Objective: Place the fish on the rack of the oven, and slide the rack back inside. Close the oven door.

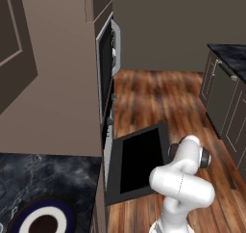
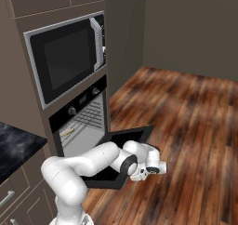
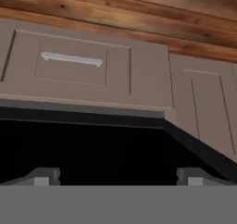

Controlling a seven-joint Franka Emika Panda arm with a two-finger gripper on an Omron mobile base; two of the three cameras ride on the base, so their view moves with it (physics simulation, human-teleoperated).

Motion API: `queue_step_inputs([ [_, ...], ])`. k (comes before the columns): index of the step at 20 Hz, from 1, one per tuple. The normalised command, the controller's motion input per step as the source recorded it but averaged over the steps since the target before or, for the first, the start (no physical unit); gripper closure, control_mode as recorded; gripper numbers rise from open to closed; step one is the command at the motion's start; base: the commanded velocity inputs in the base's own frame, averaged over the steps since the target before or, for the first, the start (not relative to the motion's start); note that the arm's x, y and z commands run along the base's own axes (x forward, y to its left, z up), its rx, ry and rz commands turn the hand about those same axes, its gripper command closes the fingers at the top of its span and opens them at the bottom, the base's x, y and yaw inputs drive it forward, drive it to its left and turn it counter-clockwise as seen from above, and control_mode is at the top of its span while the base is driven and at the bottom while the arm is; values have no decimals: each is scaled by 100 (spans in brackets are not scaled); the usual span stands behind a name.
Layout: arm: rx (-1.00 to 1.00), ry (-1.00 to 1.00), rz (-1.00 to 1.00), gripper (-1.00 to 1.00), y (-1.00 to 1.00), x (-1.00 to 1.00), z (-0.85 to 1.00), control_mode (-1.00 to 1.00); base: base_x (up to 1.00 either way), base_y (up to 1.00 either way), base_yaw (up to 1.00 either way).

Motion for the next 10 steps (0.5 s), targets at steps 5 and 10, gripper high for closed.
queue_step_inputs([
  [5,1,-14,8,-100,65,0,100,-100,0,0,0],
  [10,0,-14,5,-100,100,7,77,-100,0,0,0],
])
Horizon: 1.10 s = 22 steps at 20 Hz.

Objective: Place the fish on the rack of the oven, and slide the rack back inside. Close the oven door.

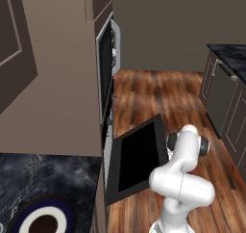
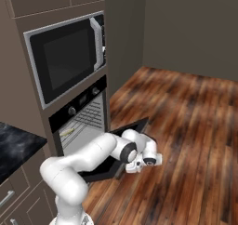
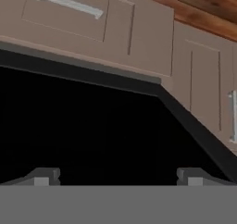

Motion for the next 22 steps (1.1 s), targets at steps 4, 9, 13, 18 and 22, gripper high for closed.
queue_step_inputs([
  [4,0,-17,0,-100,100,26,54,-100,0,0,0],
  [9,0,-23,0,-100,100,34,38,-100,0,0,0],
  [13,0,-27,-7,-100,100,35,43,-100,0,0,0],
  [18,0,-23,-8,-100,100,16,83,-100,0,0,0],
  [22,0,-21,-9,-100,100,30,94,-100,0,0,0],
])
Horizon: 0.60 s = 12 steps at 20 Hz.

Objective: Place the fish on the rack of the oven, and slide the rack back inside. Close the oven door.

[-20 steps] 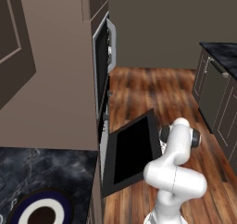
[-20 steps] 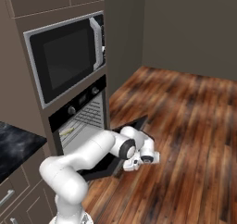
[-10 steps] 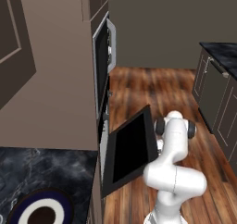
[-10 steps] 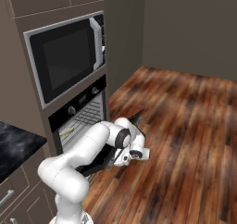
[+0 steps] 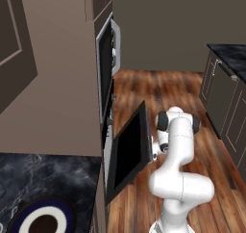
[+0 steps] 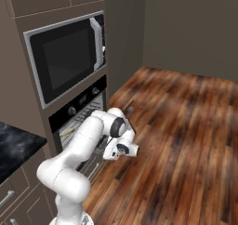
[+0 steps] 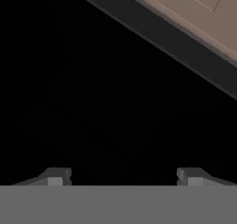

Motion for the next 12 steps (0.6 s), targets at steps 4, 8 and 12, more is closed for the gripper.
queue_step_inputs([
  [4,-1,-18,-9,-100,100,36,78,-100,0,0,0],
  [8,-2,-16,-8,-100,100,36,56,-100,0,0,0],
  [12,-2,-16,-7,-100,100,35,49,-100,0,0,0],
])
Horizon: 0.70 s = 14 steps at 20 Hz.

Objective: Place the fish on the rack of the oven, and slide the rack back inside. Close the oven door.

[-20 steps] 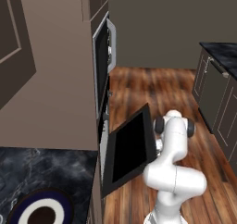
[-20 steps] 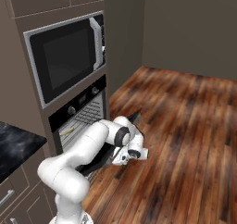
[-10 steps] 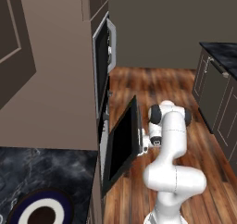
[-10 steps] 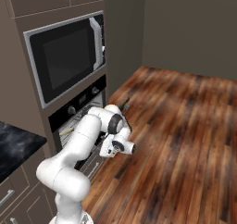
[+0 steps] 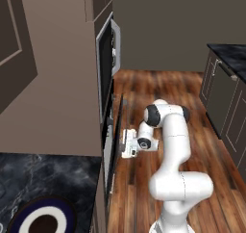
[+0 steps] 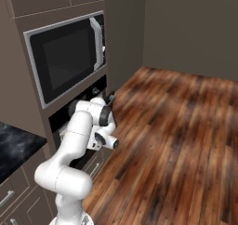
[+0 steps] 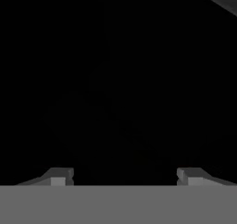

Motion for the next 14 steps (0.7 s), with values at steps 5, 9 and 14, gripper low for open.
queue_step_inputs([
  [5,-1,-14,-7,-100,100,39,37,-100,0,0,0],
  [9,-3,-6,-7,-100,100,45,24,-100,0,0,0],
  [14,-6,-1,-6,-100,100,48,19,-100,0,0,0],
])
